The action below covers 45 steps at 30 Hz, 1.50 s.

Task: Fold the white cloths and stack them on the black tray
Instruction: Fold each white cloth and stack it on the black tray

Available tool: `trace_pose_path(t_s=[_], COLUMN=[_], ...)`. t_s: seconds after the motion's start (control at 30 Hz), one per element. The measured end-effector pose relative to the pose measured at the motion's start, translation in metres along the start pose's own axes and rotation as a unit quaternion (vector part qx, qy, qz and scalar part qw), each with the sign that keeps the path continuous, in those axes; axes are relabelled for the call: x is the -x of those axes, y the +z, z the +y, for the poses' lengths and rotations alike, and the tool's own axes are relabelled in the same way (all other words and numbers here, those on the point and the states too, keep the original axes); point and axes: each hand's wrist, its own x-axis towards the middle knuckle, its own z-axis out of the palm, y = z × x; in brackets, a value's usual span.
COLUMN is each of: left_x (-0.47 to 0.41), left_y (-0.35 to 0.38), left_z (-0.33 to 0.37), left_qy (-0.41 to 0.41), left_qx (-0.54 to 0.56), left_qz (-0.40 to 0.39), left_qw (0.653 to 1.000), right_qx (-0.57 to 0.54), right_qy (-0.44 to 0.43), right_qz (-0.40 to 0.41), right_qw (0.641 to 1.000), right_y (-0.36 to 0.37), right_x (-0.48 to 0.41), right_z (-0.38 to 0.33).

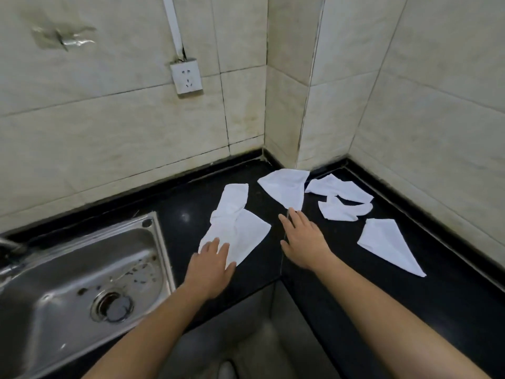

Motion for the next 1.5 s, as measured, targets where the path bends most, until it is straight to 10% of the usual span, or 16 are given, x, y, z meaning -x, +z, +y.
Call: trace_pose_path(t_s=[0.6,0.93,1.1,1.5], left_x=[-0.128,-0.139,-0.162,-0.203], left_y=[0.109,0.098,0.054,-0.055], left_z=[-0.03,-0.016,0.003,0.048], left_qy=[0.149,0.115,0.103,0.201], left_qx=[0.079,0.028,0.127,0.242], left_qz=[-0.074,-0.091,0.006,0.106], left_qw=[0.983,0.989,0.987,0.943], right_qx=[-0.018,0.036,-0.198,-0.252], right_qy=[-0.012,-0.078,0.067,0.211], right_qz=[-0.222,-0.174,-0.138,0.004], right_qw=[0.975,0.981,0.968,0.944], right_y=[0.122,0.135,0.087,-0.036], right_x=[-0.126,-0.097,-0.08,-0.061], right_z=[-0.018,0.014,0.05,0.12])
